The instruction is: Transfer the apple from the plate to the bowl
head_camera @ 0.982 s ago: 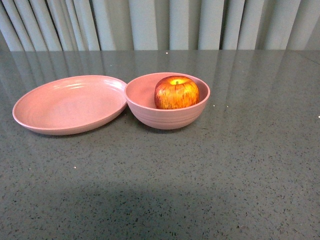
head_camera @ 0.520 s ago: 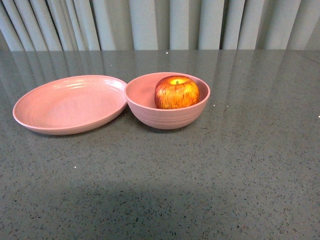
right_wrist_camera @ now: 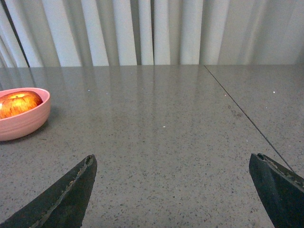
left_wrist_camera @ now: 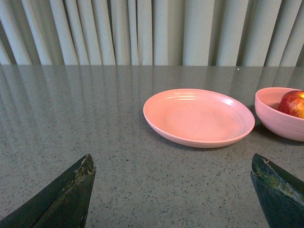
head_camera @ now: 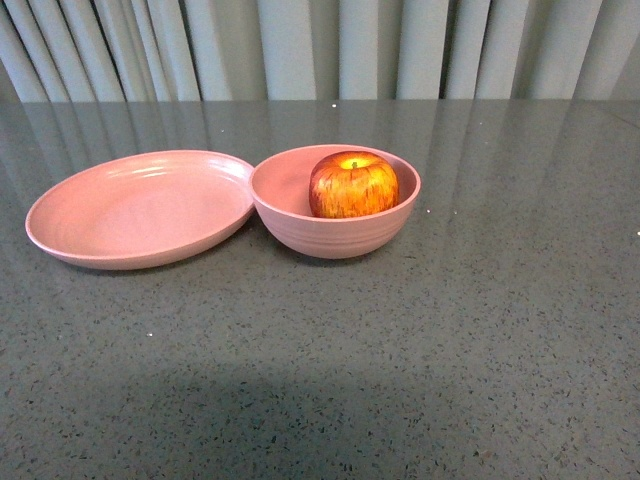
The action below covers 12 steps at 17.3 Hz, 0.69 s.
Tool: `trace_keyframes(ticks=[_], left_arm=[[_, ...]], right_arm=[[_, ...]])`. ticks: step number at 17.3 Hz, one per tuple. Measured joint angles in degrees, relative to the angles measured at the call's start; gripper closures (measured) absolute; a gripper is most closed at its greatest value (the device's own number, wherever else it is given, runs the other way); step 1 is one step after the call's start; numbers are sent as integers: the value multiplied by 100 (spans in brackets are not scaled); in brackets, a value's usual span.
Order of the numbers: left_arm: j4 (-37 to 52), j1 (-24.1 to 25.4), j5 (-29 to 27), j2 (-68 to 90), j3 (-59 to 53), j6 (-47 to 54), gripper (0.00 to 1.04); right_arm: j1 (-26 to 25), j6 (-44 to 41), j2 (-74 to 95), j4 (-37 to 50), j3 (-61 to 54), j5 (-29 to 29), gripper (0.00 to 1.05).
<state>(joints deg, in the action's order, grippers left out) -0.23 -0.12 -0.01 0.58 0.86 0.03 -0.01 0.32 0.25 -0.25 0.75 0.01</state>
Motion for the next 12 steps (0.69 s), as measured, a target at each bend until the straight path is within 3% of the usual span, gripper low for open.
trace_keyframes(ticks=[12], left_arm=[[0,0,0,0,0,0,7]], right_arm=[[0,0,0,0,0,0,7]])
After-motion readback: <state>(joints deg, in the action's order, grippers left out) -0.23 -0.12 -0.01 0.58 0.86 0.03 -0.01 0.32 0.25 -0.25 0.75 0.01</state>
